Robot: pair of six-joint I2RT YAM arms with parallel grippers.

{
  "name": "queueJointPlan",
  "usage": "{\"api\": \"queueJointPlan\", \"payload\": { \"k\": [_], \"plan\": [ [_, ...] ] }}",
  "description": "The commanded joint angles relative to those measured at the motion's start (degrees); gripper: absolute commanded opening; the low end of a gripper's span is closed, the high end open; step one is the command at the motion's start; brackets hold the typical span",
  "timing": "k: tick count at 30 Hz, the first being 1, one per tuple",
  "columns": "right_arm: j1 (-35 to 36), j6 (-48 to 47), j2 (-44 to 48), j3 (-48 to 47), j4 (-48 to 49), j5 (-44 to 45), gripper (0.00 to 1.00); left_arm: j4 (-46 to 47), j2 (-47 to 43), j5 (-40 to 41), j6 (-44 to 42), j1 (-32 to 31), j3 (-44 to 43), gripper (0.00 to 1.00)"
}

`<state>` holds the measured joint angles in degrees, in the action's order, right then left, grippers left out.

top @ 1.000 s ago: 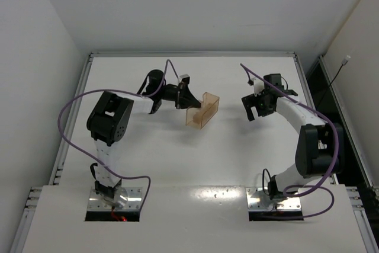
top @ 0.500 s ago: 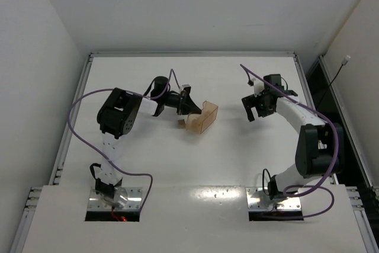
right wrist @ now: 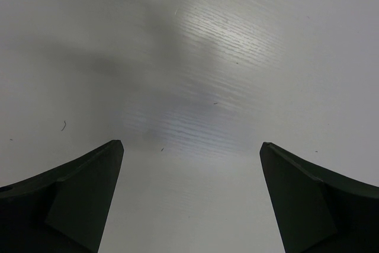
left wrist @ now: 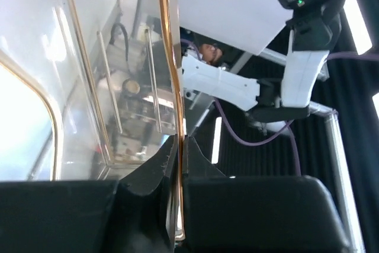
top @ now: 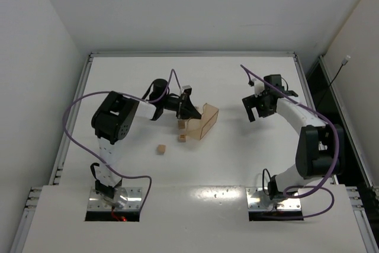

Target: Build the wood block tower

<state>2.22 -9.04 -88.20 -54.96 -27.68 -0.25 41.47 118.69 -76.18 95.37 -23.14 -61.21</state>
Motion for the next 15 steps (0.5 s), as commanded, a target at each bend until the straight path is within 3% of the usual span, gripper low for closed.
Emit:
{"api": "queueJointPlan", "payload": {
  "k": [1,3,4,5,6,7,8,10,12,13,14,15],
  "plan": [
    [-0.3,-0.4,0.4,-1.4,0.3,-0.1,0.98,11.8,-2.2,-0.6,7.9,0.3,-0.3,0.00],
    [-0.3,-0.4,0.4,-1.4,0.3,-0.1,0.98,-6.8,-3.6,-1.4,-4.9,-0.2,-7.1,0.00],
    [-0.3,-0.4,0.4,-0.9,0.3,-0.1,0.98,-18.1,-3.6,-0.7,-22.2,-0.2,-9.2,0.00],
    [-0.3,-0.4,0.4,-0.9,0.3,-0.1,0.98,-30.0,-2.1,-0.7,-26.6,-0.2,-10.5,0.00],
    [-0.3,-0.4,0.4,-0.9,0.3,-0.1,0.98,-30.1,-2.1,-1.9,-26.6,-0.2,-8.9,0.00],
    [-0.3,-0.4,0.4,-0.9,0.3,-0.1,0.98,-22.7,-2.8,-1.9,-16.4,-0.2,-6.9,0.00],
    [-0.3,-0.4,0.4,-0.9,0.3,-0.1,0.98,-9.1,-3.9,-0.9,-12.5,-0.2,-5.3,0.00],
    [-0.3,-0.4,0.4,-0.9,0.3,-0.1,0.98,-8.3,-6.3,-0.9,-15.1,-0.2,-5.9,0.00],
    [-0.3,-0.4,0.9,-0.3,0.3,-0.7,0.98,-25.7,-7.7,0.7,-26.4,-0.9,-12.2,0.00],
    [-0.3,-0.4,0.9,-0.3,0.3,-0.7,0.98,-35.1,-9.3,2.5,-44.1,-0.9,-15.3,0.00],
    [-0.3,-0.4,0.9,-0.3,0.3,-0.7,0.98,-45.2,-10.0,5.1,-53.4,-0.9,-18.6,0.00],
    [-0.3,-0.4,0.9,-0.3,0.3,-0.7,0.98,-61.9,-10.6,12.3,-61.5,-0.9,-24.7,0.00]
  ]
}}
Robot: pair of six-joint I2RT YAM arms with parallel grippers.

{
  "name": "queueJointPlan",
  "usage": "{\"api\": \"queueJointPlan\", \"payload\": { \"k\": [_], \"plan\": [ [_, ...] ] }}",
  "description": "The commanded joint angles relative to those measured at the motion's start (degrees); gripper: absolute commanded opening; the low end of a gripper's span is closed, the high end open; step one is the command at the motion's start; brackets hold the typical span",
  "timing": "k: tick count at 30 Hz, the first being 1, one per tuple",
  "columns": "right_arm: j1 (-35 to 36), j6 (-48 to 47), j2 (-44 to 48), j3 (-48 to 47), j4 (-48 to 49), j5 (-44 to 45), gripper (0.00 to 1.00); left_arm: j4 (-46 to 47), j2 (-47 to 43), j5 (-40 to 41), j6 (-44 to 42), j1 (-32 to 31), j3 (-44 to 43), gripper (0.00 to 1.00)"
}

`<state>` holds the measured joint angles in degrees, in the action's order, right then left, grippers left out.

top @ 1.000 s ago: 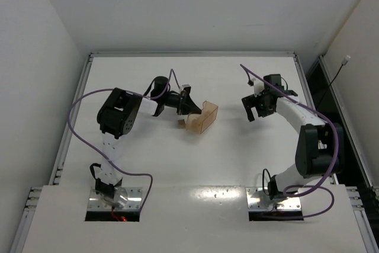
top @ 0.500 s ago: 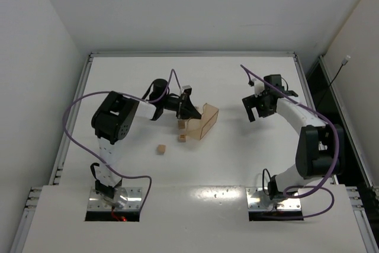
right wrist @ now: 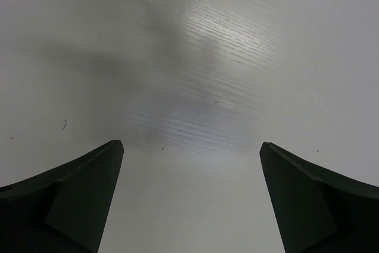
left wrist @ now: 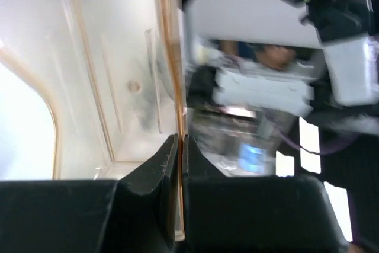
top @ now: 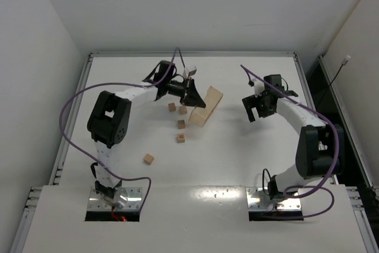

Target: Build the wood block tower

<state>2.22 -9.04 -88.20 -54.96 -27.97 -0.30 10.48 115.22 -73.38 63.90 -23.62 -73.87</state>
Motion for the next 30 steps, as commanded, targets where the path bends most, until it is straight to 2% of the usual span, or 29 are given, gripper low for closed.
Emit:
{"api": "queueJointPlan", "payload": {
  "k": [1,2,3,5,6,10,12,14,16,18,21,25,30],
  "plan": [
    [-0.3,-0.4,0.9,-0.3,0.5,-0.7,0.98,-36.9,-7.9,14.5,-36.3,-0.4,-14.3,0.00],
    [-0.3,-0.4,0.9,-0.3,0.5,-0.7,0.98,-40.8,-9.8,19.4,-43.8,-0.4,-15.8,0.00],
    [0.3,-0.4,0.9,-0.3,0.5,-0.7,0.98,-43.8,-11.1,29.2,-45.8,-0.4,-16.6,0.00],
    [0.3,-0.4,1.5,-0.9,0.5,-0.7,0.98,-45.3,-15.6,41.2,-48.9,-0.4,-17.2,0.00],
    [0.3,-0.4,2.2,-0.9,1.2,-0.7,0.96,-45.3,-17.2,54.7,-48.9,-0.4,-16.7,0.00],
    [0.3,-0.4,4.2,-0.9,1.2,-0.1,0.96,-45.9,-23.9,79.8,-50.0,0.3,-14.4,0.00],
    [0.9,-0.4,4.7,-0.9,1.2,-0.8,0.96,-45.9,-25.4,85.5,-50.0,3.5,-12.3,0.00],
    [0.9,-0.4,4.7,-0.9,1.2,-1.4,0.96,-46.4,-26.0,88.4,-50.0,6.7,-11.1,0.00],
    [1.5,-0.4,4.7,-1.5,1.2,-1.4,0.96,-46.9,-26.0,88.9,-49.4,13.0,-10.5,0.00],
    [2.1,-0.4,4.7,-2.7,0.6,-2.0,0.96,-47.0,-24.7,89.6,-49.4,18.7,-10.5,0.00],
    [2.6,-0.4,4.1,-3.2,0.6,-2.5,0.96,-47.5,-21.6,90.1,-52.0,23.9,-11.0,0.00],
    [3.2,0.2,3.6,-4.3,0.6,-2.5,0.96,-46.7,-17.3,89.4,-56.1,26.6,-15.7,0.00],
    [3.8,0.2,2.5,-4.3,0.6,-3.0,0.96,-49.5,-5.8,85.3,-59.6,28.9,-23.9,0.00]
  ]
}}
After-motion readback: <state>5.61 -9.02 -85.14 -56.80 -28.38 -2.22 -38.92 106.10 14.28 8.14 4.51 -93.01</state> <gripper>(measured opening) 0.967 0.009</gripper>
